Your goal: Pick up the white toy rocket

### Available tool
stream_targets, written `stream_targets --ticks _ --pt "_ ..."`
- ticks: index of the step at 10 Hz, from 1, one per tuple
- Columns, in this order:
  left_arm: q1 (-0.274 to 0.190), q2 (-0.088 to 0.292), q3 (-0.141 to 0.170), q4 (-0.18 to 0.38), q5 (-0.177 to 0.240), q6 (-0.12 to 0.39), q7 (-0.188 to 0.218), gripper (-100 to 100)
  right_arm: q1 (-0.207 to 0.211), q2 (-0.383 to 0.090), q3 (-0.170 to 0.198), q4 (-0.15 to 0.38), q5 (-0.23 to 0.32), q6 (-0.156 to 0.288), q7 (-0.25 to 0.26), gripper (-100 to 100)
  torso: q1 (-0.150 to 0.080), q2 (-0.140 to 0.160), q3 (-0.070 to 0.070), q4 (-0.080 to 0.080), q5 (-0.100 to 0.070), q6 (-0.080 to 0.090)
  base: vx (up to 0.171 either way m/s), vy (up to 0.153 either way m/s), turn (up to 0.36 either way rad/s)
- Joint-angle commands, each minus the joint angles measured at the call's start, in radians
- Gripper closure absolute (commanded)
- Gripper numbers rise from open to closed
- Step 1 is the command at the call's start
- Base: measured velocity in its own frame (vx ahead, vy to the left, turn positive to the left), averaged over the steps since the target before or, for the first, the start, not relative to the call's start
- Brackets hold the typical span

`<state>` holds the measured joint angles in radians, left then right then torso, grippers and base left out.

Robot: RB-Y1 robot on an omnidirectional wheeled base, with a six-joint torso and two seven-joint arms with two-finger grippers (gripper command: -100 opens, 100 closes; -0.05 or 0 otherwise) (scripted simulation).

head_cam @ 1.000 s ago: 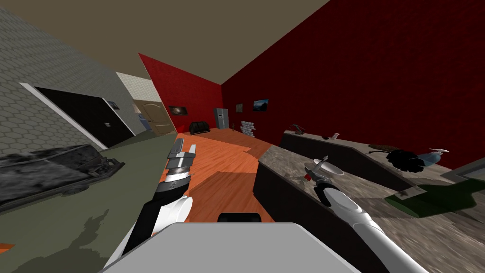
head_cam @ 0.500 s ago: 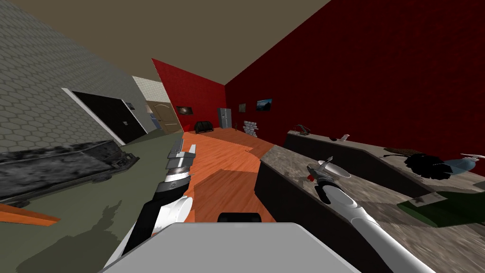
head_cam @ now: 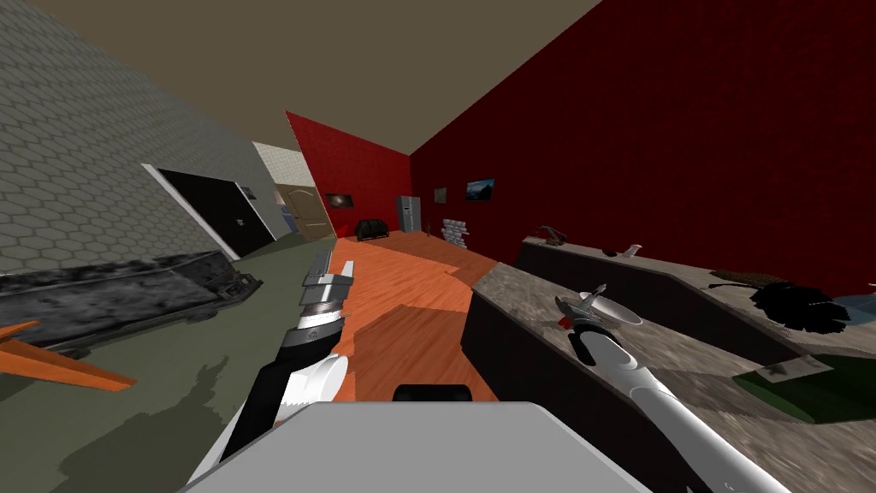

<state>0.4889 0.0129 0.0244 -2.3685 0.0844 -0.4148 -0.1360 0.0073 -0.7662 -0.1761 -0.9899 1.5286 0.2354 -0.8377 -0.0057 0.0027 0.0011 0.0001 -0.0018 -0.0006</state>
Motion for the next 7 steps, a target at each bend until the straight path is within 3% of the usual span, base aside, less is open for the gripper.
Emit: stream_targets --ticks 1,3,4,5,7 --pt "0.0 0.0 0.0 0.0 0.0 0.0 0.0 0 -0.02 -0.021 0.017 0.049 0.05 0.033 -0.05 -100 0.0 0.0 0.0 0.0 0.0 0.0 -0.148 0.019 0.203" --pt "0.0 0.0 0.0 0.0 0.0 0.0 0.0 0 -0.02 -0.021 0.017 0.049 0.129 0.033 -0.142 -100 0.0 0.003 0.002 0.001 0.0 0.003 -0.058 0.007 -0.032" --pt "0.0 0.0 0.0 0.0 0.0 0.0 0.0 0 -0.02 -0.021 0.017 0.049 0.129 0.033 -0.172 -100 -0.001 0.0 0.0 0.0 0.0 0.002 0.011 -0.001 -0.005" --pt "0.0 0.0 0.0 0.0 0.0 0.0 0.0 0 -0.068 -0.052 0.043 0.098 0.174 0.084 -0.199 -100 -0.001 -0.003 -0.001 0.0 0.0 0.002 -0.103 0.023 0.34" --pt "0.0 0.0 0.0 0.0 0.0 0.0 0.0 0 -0.068 -0.052 0.043 0.12 0.247 0.088 -0.286 -100 0.0 0.003 0.002 0.001 0.0 0.002 -0.095 0.007 0.073"
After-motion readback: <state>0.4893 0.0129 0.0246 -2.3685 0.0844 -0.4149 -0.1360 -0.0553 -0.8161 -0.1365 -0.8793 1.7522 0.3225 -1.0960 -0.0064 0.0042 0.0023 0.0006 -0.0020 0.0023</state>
